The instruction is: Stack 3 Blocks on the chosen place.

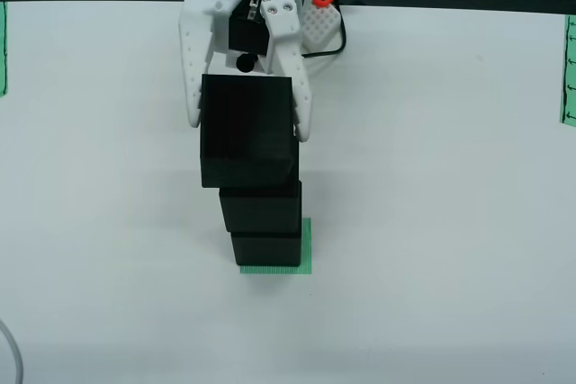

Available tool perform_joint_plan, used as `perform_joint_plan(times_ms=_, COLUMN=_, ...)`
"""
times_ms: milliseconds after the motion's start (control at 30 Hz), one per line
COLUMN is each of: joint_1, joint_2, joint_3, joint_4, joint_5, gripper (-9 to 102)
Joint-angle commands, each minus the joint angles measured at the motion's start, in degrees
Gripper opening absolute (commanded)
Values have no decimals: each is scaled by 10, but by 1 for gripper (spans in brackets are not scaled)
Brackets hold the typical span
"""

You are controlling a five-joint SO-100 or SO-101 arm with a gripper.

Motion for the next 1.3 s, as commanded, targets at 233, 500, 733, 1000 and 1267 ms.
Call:
perform_joint_plan(times_ms=233, joint_1=10, joint_2=11, joint_3=21, joint_4=-62, joint_5=-21, gripper=38)
perform_joint_plan(times_ms=500, joint_1=9, joint_2=25, joint_3=29, joint_4=-76, joint_5=-22, gripper=38)
perform_joint_plan(times_ms=733, joint_1=19, joint_2=64, joint_3=29, joint_4=-78, joint_5=-21, gripper=38)
perform_joint_plan(times_ms=1000, joint_1=18, joint_2=87, joint_3=4, joint_4=-81, joint_5=15, gripper=33)
perform_joint_plan(times_ms=1267, joint_1=-58, joint_2=139, joint_3=-32, joint_4=-66, joint_5=235, gripper=13)
